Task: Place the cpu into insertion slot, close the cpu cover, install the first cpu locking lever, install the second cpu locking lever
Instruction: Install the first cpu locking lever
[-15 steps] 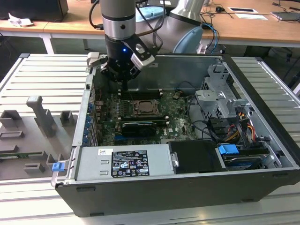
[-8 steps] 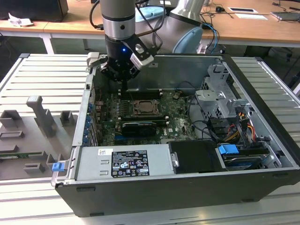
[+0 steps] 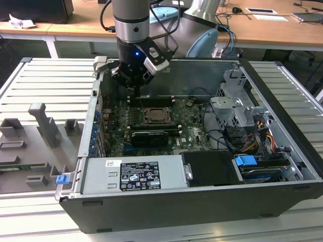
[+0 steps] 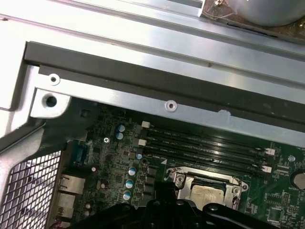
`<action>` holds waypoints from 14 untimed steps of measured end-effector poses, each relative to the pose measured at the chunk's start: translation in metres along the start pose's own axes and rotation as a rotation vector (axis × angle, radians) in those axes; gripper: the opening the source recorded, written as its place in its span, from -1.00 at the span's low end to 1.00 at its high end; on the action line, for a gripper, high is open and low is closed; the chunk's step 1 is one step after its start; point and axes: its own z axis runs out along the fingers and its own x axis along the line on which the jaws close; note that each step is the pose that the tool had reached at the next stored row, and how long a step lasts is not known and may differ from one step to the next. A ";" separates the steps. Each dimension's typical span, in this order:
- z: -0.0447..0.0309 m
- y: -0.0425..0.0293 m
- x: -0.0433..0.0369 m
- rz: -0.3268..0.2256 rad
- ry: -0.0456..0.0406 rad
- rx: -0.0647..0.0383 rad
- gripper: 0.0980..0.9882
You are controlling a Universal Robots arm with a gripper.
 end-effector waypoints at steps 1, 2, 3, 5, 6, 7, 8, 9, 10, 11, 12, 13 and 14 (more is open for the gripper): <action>0.0001 -0.0004 -0.0016 0.000 0.0000 0.000 -0.98; 0.0001 -0.0007 -0.0033 0.001 -0.0001 0.000 -0.98; 0.0002 -0.0011 -0.0050 0.001 -0.0001 0.000 -0.98; 0.0004 -0.0019 -0.0090 0.005 -0.0002 0.000 -0.98; 0.0005 -0.0022 -0.0105 0.007 -0.0002 0.000 -0.98; 0.0006 -0.0027 -0.0125 0.010 -0.0004 0.000 -0.98; 0.0006 -0.0033 -0.0146 0.012 -0.0003 0.001 -0.98; 0.0006 -0.0044 -0.0143 0.013 -0.0004 0.001 -0.98; 0.0006 -0.0050 -0.0142 0.012 -0.0005 0.001 -0.98; 0.0006 -0.0055 -0.0141 0.012 -0.0004 0.001 -0.98; 0.0006 -0.0062 -0.0138 0.013 -0.0005 0.001 -0.98; 0.0006 -0.0069 -0.0135 0.013 -0.0004 0.001 -0.98; 0.0008 -0.0072 -0.0131 0.013 -0.0006 0.001 -0.98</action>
